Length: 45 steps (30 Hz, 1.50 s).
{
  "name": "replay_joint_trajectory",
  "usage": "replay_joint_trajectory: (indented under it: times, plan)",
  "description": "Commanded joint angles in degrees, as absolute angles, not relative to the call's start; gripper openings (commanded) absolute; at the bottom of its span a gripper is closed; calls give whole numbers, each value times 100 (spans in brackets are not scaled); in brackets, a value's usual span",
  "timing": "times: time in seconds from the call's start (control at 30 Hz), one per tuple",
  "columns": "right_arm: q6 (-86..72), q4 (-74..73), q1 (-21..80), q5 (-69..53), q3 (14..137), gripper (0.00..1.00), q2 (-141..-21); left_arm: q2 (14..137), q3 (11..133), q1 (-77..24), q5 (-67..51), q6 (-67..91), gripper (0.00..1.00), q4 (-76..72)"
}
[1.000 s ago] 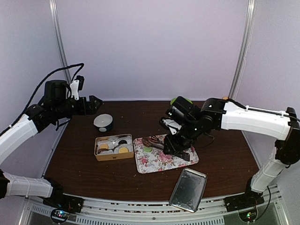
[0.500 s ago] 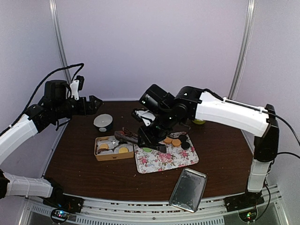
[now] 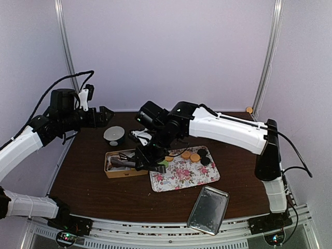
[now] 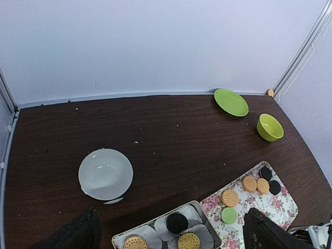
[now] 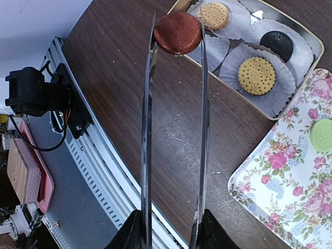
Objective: Pack the cookies
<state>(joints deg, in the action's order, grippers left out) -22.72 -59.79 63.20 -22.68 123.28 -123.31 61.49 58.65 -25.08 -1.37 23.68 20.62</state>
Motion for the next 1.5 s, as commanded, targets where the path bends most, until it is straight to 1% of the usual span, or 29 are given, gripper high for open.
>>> replay_joint_trajectory:
  times: [0.0, 0.5, 1.47]
  plan:
    - [-2432, -5815, 6326, -2729, 12548, 33, -12545, 6151, 6000, -2478, -217, 2382, 98, 1767]
    - [-2905, -5278, 6179, -3075, 12604, 33, -12867, 6114, 5997, -2474, -250, 2391, 98, 1765]
    - [-3044, -5121, 6013, -3217, 12536, 33, -13104, 6102, 6011, -2475, -298, 2399, 98, 1762]
